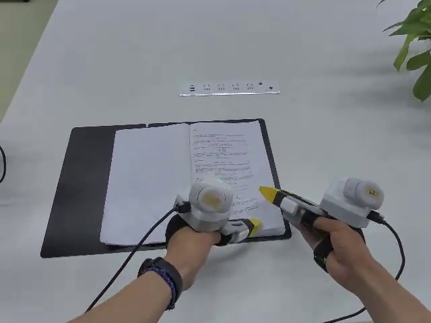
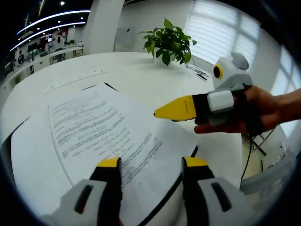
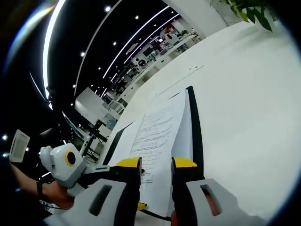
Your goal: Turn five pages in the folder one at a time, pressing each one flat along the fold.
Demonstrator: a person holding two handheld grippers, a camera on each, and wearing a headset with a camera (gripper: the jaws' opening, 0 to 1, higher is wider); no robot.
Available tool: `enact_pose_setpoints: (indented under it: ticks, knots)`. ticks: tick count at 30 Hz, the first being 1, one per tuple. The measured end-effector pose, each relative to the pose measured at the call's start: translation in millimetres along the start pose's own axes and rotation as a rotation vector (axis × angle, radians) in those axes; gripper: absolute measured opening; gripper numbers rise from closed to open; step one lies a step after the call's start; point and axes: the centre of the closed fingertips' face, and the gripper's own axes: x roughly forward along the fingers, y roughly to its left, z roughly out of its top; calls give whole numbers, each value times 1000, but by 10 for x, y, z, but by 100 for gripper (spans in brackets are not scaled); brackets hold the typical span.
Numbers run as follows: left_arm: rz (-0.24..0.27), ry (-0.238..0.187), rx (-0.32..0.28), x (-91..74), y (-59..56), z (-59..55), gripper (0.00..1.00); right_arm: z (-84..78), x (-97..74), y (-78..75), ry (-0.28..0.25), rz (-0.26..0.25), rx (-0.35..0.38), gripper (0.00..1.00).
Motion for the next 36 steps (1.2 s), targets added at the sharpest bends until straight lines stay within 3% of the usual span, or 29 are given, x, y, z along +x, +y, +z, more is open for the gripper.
enact_pose_setpoints:
  ticks: [8,14,20,26,34,36]
  knots:
    - [38,4,-47,-344,101,-171,57,-121,-59,48,7,-4,17,12]
    - [55,21,-3,-641,140,-330,60,-211,-88,128,11,-3,30,0]
    - [91,18,7,-935,218,-424,61,-205,-98,189,-5,5,39,0]
    - [144,-10,0,-1182,337,-407,61,-168,-100,263,-10,13,36,0]
    - [228,-87,-49,-1545,580,-281,61,-97,-98,461,-16,48,12,0]
    - [238,-98,-54,-1603,582,-265,61,-79,-92,525,-23,55,5,0]
